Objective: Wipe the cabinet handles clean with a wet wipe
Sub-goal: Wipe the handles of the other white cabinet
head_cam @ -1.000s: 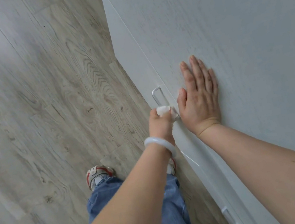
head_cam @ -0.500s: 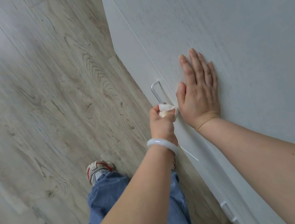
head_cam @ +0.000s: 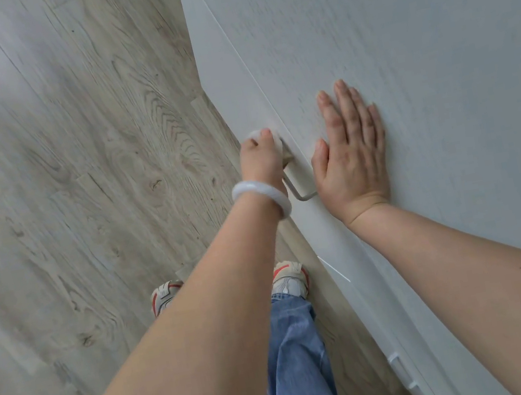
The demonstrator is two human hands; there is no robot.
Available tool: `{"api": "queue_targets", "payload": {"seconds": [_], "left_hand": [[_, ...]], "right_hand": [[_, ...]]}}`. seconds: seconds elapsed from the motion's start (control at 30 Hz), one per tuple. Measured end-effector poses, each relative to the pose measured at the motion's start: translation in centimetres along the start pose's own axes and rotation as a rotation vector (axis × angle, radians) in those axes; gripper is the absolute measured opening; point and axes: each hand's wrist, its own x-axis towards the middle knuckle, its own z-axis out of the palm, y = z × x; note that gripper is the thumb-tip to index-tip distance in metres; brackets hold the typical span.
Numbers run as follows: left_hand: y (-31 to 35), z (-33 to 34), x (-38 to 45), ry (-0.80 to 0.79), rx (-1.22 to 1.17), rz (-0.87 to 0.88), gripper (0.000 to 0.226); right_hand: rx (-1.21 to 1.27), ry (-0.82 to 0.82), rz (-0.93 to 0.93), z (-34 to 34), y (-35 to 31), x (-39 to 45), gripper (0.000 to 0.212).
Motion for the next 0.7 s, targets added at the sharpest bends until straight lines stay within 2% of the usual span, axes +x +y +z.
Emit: {"api": "queue_targets", "payload": {"seconds": [0.03, 0.17, 0.27, 0.33, 0.43, 0.53, 0.57, 0.63, 0.7], "left_hand": [[0.3, 0.1, 0.4, 0.011, 0.017, 0.005, 0.016], [-3.2, -0.1, -1.7, 0.017, 0.132, 0.033, 0.038], [-6.1, -0.2, -4.6, -0.042, 0.113, -0.044, 0.018], [-5.3, -0.2, -4.2, -0.005, 0.052, -0.03, 0.011], [-1.3, -0.2, -1.7, -0.002, 0.006, 0.023, 0.01], [0.8, -0.2, 0.1, -0.01, 0.109, -0.007, 0.01], [0.5, -0.1, -0.1, -0.007, 0.144, -0.006, 0.006], [-1.8, -0.4, -1.5, 0.026, 0.155, 0.002, 0.019], [-4.7, -0.6, -3.7, -0.001, 0.121, -0.011, 0.02]], "right_hand": [[0.001, 0.002, 0.002, 0.0, 0.0, 0.0, 0.059], [-0.007, -0.003, 0.006, 0.0, 0.1, 0.0, 0.06], [-0.01, -0.007, 0.012, -0.1, 0.0, 0.0, 0.061], [-0.011, -0.005, 0.007, 0.0, 0.0, 0.0, 0.061], [0.003, 0.003, 0.002, 0.0, 0.1, 0.0, 0.06], [0.002, 0.005, 0.002, 0.1, 0.0, 0.0, 0.06], [-0.001, 0.002, 0.004, 0.1, 0.0, 0.0, 0.06], [-0.009, -0.006, 0.006, 0.1, 0.1, 0.0, 0.06], [-0.014, -0.014, 0.012, 0.1, 0.1, -0.1, 0.061]]}}
